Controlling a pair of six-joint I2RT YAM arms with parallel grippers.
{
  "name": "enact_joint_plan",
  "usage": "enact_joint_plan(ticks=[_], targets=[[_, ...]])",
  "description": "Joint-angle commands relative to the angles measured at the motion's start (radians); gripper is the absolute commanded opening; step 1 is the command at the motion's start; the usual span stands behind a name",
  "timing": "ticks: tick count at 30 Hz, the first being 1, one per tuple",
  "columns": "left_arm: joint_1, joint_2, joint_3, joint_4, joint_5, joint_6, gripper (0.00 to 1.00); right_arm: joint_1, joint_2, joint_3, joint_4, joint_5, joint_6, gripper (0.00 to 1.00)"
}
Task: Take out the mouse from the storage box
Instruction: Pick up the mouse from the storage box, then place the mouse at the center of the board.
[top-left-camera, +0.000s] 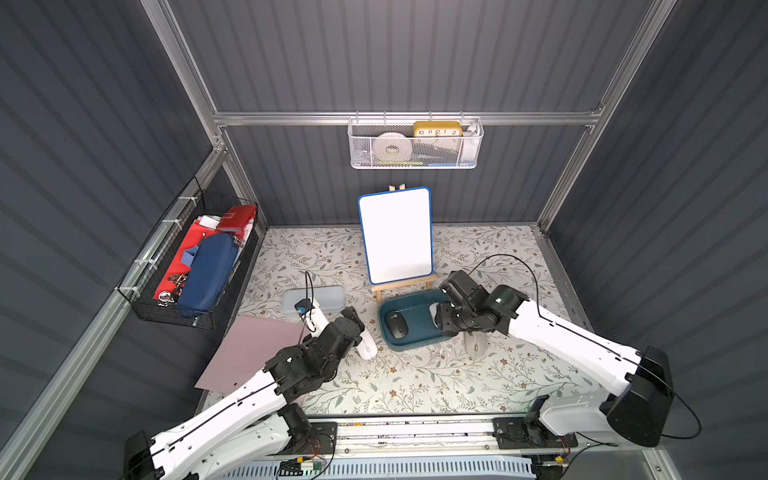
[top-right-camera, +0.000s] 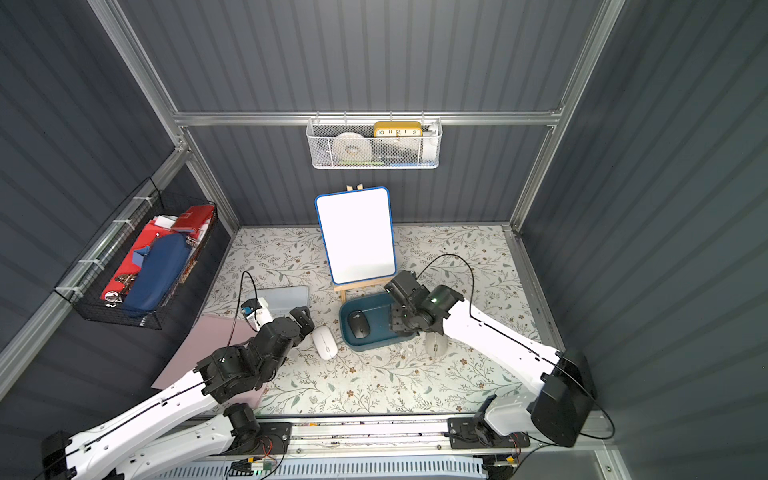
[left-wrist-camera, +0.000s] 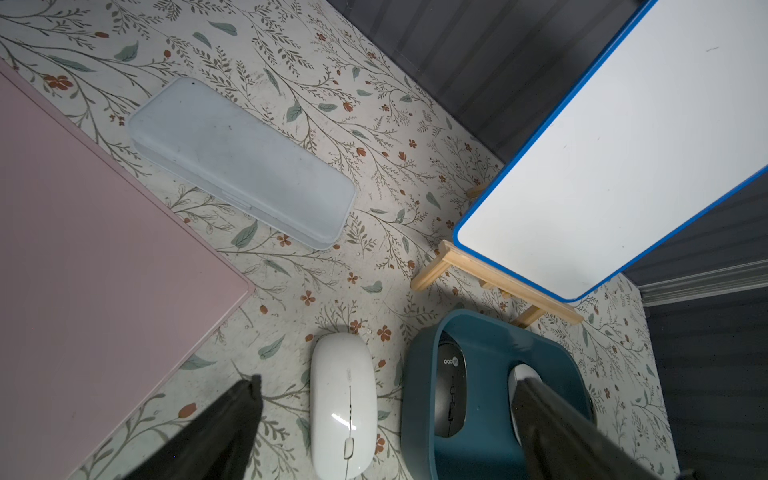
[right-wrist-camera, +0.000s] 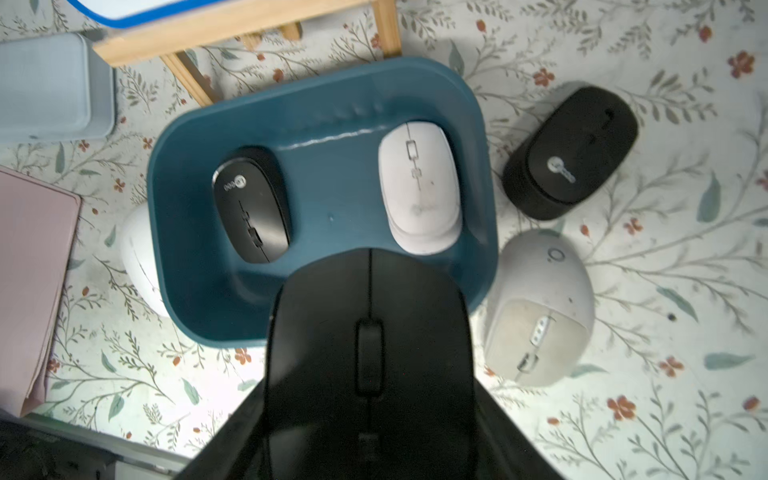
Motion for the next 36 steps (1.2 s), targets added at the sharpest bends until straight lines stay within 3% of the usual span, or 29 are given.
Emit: enact_joint_plan(ticks=[1, 7, 13, 21, 36], targets=[[0.003, 0.007, -0.008, 0.010, 0.008, 0.004, 1.00, 0.002, -0.087, -0.069, -0.088, 0.010, 0.046, 0.43], [0.003, 0.024, -0.006, 0.024, 0.021, 0.003, 1.00, 0.015, -0.250, -0.226, -0.130, -0.025, 0.115, 0.42], [0.003, 0.044, -0.002, 0.047, 0.031, 0.009, 0.99, 0.055, -0.320, -0.351, -0.124, -0.050, 0.171, 0.41], [0.003, 0.070, 0.015, 0.053, 0.044, 0.016, 0.99, 0.133, -0.266, -0.504, 0.030, -0.065, 0.252, 0.41], [0.003, 0.091, 0.022, 0.060, 0.059, 0.026, 0.99, 0.139, -0.115, -0.552, 0.140, -0.042, 0.283, 0.43]])
